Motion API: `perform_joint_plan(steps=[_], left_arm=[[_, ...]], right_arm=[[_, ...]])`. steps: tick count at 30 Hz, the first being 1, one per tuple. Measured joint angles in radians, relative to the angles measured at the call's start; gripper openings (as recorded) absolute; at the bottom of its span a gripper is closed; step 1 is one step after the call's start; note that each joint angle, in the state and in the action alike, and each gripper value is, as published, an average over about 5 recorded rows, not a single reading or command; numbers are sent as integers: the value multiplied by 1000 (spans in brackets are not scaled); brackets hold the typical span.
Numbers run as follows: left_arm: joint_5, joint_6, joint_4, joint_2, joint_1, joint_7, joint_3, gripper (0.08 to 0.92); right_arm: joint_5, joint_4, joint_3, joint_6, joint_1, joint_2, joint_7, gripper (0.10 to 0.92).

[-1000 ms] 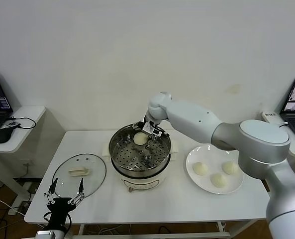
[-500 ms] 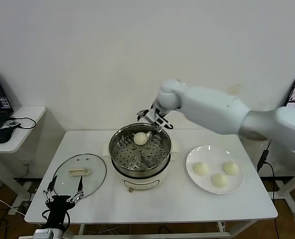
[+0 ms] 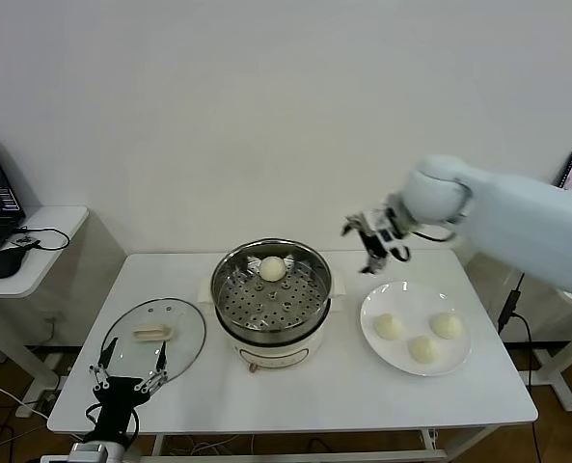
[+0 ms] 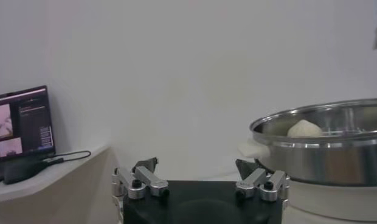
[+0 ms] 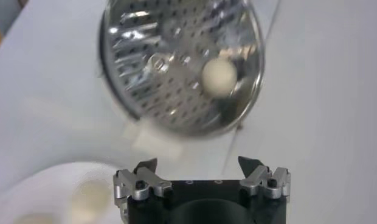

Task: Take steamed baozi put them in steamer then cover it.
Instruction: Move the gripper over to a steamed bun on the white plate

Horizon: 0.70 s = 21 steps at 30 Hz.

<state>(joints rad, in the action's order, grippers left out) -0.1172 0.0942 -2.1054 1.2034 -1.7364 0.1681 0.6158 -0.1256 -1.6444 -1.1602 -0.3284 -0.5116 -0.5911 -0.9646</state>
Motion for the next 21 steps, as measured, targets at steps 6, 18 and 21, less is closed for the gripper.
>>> perform_joint_plan(steps=[6,18,21], left_arm=[[2,1,2,2,-3,-2,7,823],[2,1,18,4,-15,-3,27,823],[1,2,21,4,-18,-4,34,823]], right_arm=[[60,-14,63,-2,114,72,-16,823],[184,118,239,43,380,58,-50,823],[209,169,278,62,434,27,-58,823]])
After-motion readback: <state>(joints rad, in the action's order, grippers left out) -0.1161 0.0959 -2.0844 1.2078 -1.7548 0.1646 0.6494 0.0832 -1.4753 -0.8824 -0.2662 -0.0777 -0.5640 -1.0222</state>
